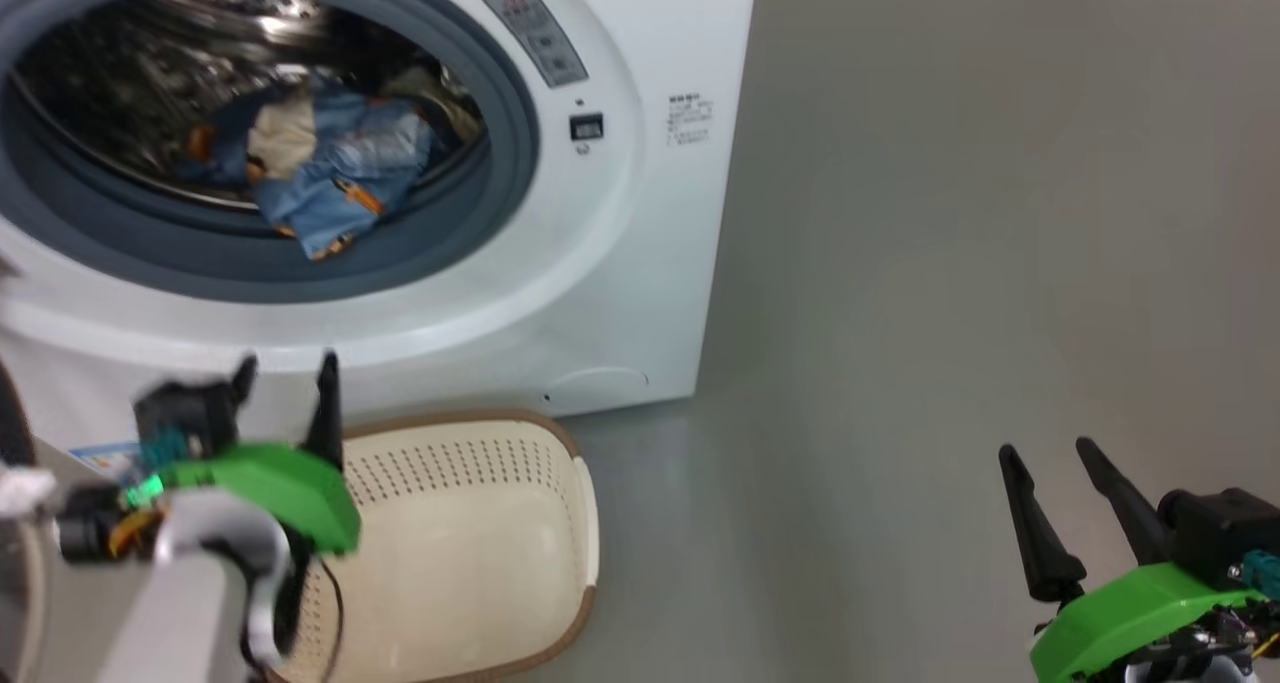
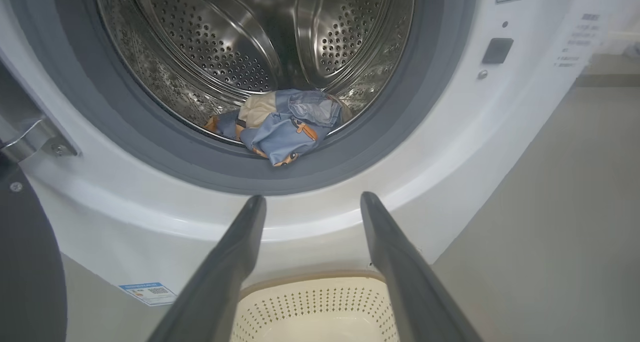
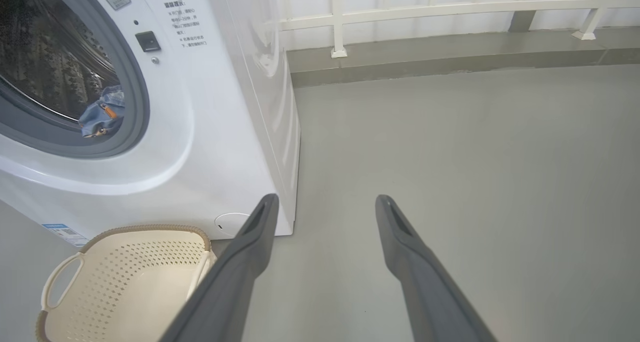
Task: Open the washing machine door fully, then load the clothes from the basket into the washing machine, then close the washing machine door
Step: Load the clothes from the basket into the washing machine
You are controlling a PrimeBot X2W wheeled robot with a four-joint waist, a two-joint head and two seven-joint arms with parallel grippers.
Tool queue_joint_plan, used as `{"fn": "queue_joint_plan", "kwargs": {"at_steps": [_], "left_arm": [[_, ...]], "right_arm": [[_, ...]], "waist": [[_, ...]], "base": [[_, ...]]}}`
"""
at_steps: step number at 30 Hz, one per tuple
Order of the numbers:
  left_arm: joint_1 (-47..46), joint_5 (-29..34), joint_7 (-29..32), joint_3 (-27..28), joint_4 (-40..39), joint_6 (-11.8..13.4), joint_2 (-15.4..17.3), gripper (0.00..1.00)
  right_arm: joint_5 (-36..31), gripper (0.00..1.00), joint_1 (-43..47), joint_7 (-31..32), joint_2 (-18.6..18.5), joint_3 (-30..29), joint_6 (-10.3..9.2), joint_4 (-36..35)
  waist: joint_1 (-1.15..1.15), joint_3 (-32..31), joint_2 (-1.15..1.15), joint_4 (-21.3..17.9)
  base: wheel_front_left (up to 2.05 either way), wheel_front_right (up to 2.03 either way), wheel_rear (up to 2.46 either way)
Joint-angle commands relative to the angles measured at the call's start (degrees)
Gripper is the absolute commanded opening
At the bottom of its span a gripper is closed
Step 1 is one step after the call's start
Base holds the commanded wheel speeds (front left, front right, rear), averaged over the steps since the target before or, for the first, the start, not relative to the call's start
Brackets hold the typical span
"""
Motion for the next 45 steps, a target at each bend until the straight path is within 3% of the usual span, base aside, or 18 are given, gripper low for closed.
{"fn": "queue_joint_plan", "kwargs": {"at_steps": [1,18,26,30,31,32,33,39,45], "left_arm": [[-5.9,-0.3,0.9,2.3,0.7,-0.8,2.5,1.00],[-33.2,-0.3,12.8,3.4,21.4,-3.7,12.2,1.00],[-38.8,0.8,14.7,2.6,26.0,-3.2,14.7,1.00],[-40.8,1.9,13.9,2.2,27.7,-1.8,15.7,1.00],[-41.3,2.3,13.3,2.0,27.9,-1.3,16.0,0.64],[-41.8,2.6,12.7,1.9,28.0,-0.9,16.1,0.37],[-42.2,2.8,12.1,1.9,28.2,-0.4,16.2,0.00],[-44.1,2.9,8.8,2.0,29.2,0.6,16.6,0.00],[-46.6,3.0,4.9,2.7,29.6,0.1,20.0,0.00]], "right_arm": [[-0.2,1.00,-2.8,-1.3,-0.4,0.8,0.25,-1.4],[4.2,1.00,-9.5,-10.2,0.8,4.9,0.25,6.6],[5.9,1.00,-11.7,-12.8,0.8,7.0,0.25,9.9],[6.5,1.00,-12.6,-13.7,0.8,7.8,0.25,11.0],[6.5,1.00,-12.7,-13.9,0.8,7.9,0.25,11.2],[6.6,1.00,-12.8,-14.1,0.8,8.0,0.25,11.4],[6.6,1.00,-12.9,-14.2,0.8,8.1,0.25,11.6],[6.9,1.00,-13.2,-14.6,0.8,8.7,0.25,12.3],[7.5,1.00,-13.9,-14.8,0.8,10.1,0.25,12.4]], "waist": [[-0.01,6.4,0.00,-3.5],[-0.01,19.9,0.00,-13.2],[-0.01,22.5,0.00,-14.6],[-0.01,23.1,0.00,-15.0],[-0.01,23.3,0.00,-15.0],[-0.01,23.4,0.00,-15.0],[-0.01,23.6,0.00,-15.0],[-0.01,24.3,0.00,-15.2],[-0.01,26.2,0.00,-17.3]], "base": [[0.00,0.00,0.00],[0.00,0.00,0.00],[0.00,0.00,0.00],[0.00,0.00,0.00],[0.00,0.00,0.00],[0.00,0.00,0.00],[0.00,0.00,0.00],[0.00,0.00,0.00],[0.00,0.00,0.00]]}}
